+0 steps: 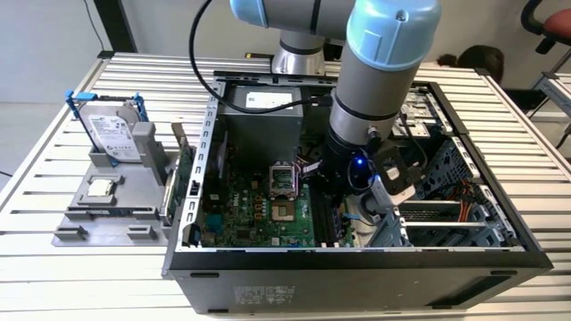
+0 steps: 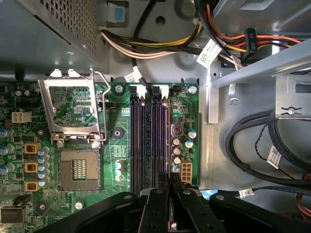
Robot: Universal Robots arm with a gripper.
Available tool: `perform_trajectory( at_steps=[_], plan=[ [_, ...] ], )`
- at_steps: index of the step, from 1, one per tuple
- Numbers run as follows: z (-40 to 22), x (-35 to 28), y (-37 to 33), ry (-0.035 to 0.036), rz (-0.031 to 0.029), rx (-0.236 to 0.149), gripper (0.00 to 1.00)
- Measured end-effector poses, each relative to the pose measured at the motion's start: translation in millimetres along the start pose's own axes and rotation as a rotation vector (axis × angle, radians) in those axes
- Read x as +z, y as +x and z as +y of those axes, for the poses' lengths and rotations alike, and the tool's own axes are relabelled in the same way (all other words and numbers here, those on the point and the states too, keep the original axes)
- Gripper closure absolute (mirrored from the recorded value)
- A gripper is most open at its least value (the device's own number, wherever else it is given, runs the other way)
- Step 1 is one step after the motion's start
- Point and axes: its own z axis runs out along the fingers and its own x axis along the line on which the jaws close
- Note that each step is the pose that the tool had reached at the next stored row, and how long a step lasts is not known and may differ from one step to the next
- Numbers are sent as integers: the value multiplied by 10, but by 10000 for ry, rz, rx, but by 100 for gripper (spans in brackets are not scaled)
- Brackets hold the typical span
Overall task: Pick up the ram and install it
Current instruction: 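Insert the ram into the slot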
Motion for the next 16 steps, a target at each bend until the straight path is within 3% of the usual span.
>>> perform_trajectory(
  at_steps=[5,16],
  plan=[
    [4,-2,0,24,-1,228,100],
    [6,-7,0,27,2,245,100]
  ],
)
